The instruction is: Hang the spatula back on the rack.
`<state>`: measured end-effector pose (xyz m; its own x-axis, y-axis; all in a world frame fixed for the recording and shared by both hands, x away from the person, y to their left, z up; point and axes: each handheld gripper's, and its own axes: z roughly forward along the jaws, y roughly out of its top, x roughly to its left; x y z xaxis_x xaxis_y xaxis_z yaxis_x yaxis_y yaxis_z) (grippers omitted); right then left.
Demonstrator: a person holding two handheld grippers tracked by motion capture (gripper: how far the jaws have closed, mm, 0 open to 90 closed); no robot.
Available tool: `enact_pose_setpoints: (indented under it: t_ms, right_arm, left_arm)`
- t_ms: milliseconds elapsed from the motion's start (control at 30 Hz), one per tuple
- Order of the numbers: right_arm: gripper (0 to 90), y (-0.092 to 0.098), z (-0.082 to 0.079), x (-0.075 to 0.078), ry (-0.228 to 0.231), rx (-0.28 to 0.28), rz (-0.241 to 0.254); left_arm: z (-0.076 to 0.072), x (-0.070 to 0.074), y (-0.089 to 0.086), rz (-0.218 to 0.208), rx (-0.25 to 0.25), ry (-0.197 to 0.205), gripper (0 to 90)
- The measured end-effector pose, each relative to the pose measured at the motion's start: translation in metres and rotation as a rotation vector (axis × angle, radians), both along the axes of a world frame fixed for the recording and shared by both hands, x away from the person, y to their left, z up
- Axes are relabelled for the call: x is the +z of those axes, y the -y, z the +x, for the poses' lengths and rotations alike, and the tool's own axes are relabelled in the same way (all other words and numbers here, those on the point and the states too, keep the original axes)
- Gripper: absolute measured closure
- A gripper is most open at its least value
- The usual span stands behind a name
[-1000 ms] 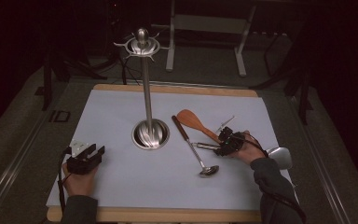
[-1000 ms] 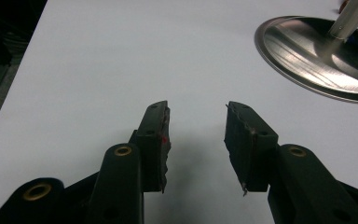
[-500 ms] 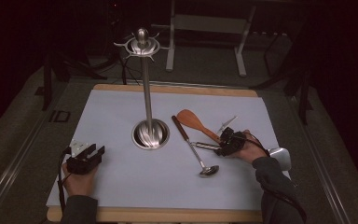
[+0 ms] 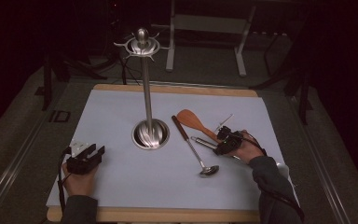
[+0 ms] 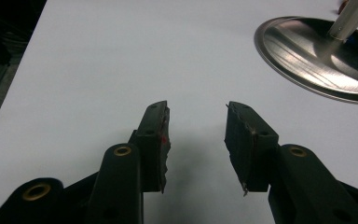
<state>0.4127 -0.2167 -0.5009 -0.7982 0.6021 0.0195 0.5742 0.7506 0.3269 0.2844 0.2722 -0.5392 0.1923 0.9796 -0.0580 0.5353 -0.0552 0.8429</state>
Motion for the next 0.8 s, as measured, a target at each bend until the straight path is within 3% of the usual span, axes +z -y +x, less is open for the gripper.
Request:
enact_pose_setpoints:
  t_ms: [200,267,333,633,700,800]
  right_arm:
    - [67.5,0.002,-0.003,-0.001,0.051,0.12,-0.024]
    - [67.9,0.001,-0.003,-0.001,0.056,0.136,-0.03]
    - [67.7,0.0,0.0,0.0,0.02,0.091,-0.033]
    - [67.1,-0.01,0.008,0.003,-0.056,-0.07,-0.051]
    - [67.5,-0.011,0.008,0.003,-0.045,-0.038,-0.059]
    - [68.3,-0.011,0.006,0.003,-0.008,0.052,-0.088]
  left_arm:
    - [0.0,0.0,0.0,0.003,0.0,-0.001,59.7]
    - [0.0,0.0,0.0,0.004,-0.001,-0.001,59.5]
    - [0.0,0.0,0.0,0.002,-0.001,-0.001,59.5]
    - [0.0,0.0,0.0,0.004,-0.001,-0.002,59.5]
    - [0.0,0.0,0.0,0.002,-0.001,-0.002,59.4]
    - [0.0,0.0,0.0,0.003,-0.001,-0.002,59.4]
